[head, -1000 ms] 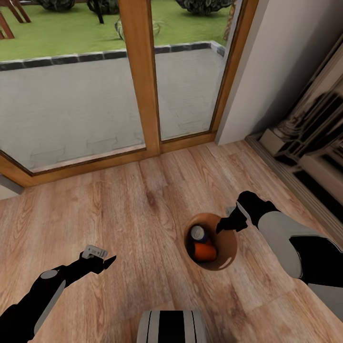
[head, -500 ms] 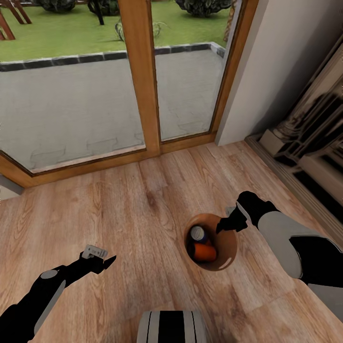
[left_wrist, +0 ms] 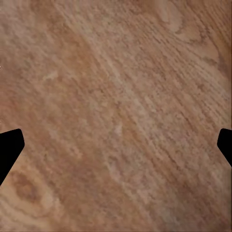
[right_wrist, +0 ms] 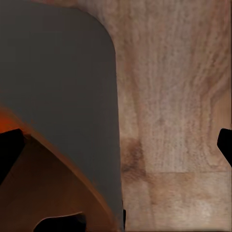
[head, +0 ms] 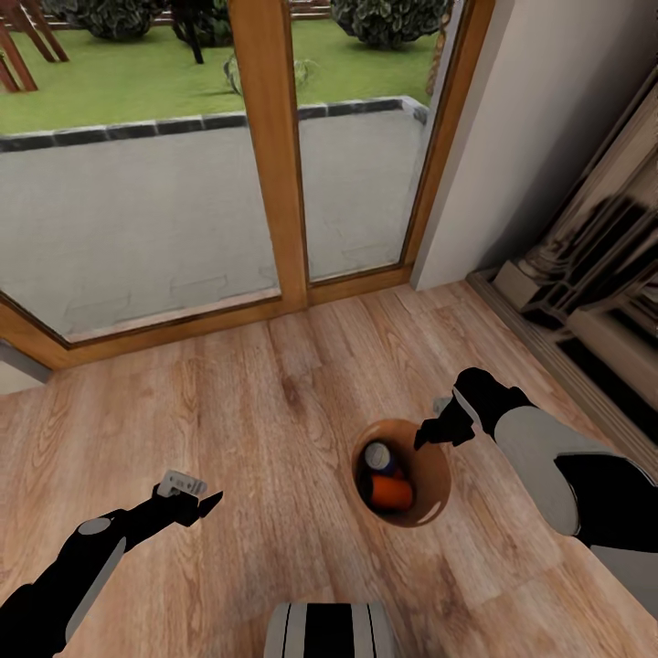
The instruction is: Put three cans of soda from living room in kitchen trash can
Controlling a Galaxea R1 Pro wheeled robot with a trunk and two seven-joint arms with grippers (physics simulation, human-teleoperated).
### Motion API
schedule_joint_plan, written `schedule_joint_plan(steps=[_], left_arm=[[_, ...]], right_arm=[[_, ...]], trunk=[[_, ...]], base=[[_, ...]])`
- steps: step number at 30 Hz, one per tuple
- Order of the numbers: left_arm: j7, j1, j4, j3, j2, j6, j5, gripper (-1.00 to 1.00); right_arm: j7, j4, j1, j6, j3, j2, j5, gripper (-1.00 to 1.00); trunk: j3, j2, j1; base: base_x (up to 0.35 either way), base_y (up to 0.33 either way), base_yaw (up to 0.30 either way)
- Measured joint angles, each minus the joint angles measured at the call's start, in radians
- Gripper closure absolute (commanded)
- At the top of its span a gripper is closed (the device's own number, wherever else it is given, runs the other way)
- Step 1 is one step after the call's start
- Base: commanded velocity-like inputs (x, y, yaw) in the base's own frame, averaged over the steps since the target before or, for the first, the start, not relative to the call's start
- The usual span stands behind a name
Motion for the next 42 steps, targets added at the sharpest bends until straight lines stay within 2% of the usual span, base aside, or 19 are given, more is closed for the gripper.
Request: schedule_joint_plan(steps=[42], left_arm=[[0.000, -0.002, 0.043, 0.000, 0.000, 0.009, 0.000, -1.00]], right_arm=[[-0.001, -0.003, 0.038, -0.005, 0.001, 0.002, 0.000, -1.00]], trunk=[[0.132, 0.294, -0.161]], base=[[0.000, 0.000, 0.000]])
